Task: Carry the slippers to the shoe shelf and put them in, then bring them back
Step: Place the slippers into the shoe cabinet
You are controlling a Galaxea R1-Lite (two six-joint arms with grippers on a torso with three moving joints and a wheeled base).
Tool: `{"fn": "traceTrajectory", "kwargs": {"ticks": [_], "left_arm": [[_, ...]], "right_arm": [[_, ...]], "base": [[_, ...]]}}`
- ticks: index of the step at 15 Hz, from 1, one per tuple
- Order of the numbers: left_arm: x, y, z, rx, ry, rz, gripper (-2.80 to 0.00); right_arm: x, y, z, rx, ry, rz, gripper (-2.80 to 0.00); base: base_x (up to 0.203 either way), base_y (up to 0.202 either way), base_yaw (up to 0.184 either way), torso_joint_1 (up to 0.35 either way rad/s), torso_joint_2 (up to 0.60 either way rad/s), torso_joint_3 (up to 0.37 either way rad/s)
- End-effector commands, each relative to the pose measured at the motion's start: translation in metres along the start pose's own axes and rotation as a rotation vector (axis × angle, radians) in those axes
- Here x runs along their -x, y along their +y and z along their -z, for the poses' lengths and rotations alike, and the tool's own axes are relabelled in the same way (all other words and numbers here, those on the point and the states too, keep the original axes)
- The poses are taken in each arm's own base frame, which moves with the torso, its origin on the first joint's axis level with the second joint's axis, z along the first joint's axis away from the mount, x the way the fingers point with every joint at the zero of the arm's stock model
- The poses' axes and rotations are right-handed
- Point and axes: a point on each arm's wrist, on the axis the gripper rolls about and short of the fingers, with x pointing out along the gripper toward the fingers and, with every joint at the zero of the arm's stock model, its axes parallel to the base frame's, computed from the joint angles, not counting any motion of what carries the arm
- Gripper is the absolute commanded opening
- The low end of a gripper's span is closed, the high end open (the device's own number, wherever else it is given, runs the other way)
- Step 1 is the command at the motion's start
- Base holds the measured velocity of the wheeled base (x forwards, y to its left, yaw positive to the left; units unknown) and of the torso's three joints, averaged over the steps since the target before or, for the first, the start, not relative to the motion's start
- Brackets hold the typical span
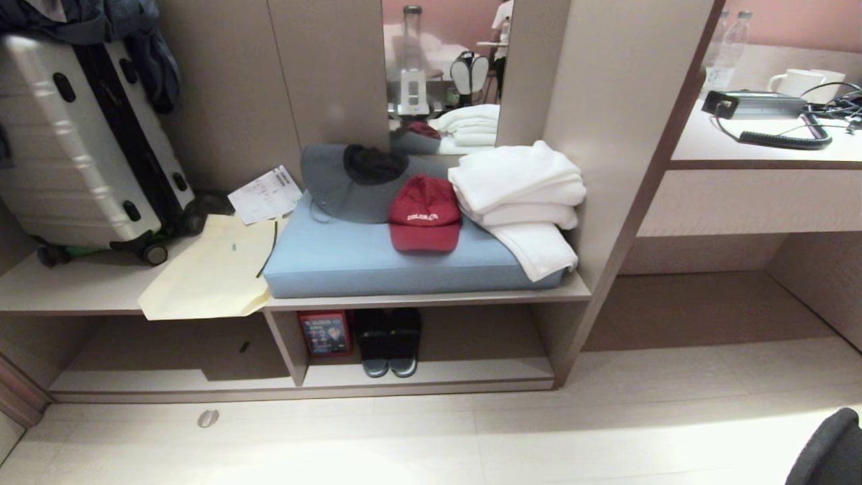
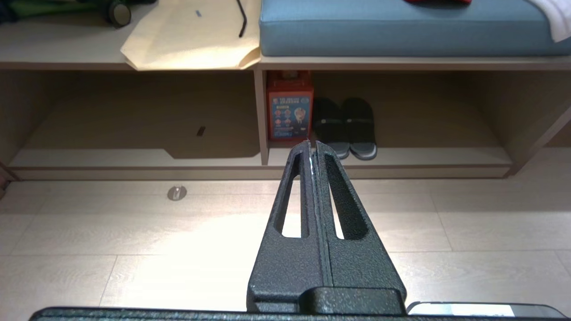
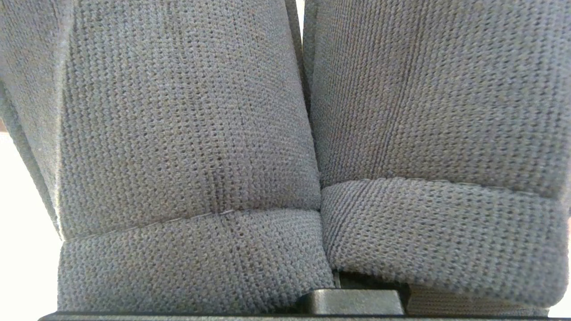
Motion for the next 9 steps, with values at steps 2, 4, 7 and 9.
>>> {"fn": "traceTrajectory", "kwargs": {"ticks": [2, 4, 7, 9], "left_arm": [[0.0, 0.0, 0.0, 0.0, 0.0, -0.002, -2.8], [0.0, 0.0, 0.0, 0.0, 0.0, -0.002, -2.8], [0.0, 0.0, 0.0, 0.0, 0.0, 0.0, -2.8], [0.0, 0.0, 0.0, 0.0, 0.0, -0.001, -2.8]], "right_arm": [[-0.0001, 0.0, -0.0002, 0.001, 0.0, -0.001, -2.8], [0.0, 0.0, -0.0002, 0.001, -0.002, -0.001, -2.8], [0.0, 0.0, -0.0002, 0.0, -0.002, 0.0, -2.8], [-0.0001, -0.0001, -0.0002, -0.001, 0.0, 0.002, -2.8]], "base": [[0.0, 0.0, 0.0, 0.004, 0.0, -0.202], [0.0, 0.0, 0.0, 0.007, 0.0, -0.205], [0.0, 0.0, 0.0, 0.002, 0.0, -0.201], [0.0, 0.0, 0.0, 0.005, 0.0, -0.196]]}}
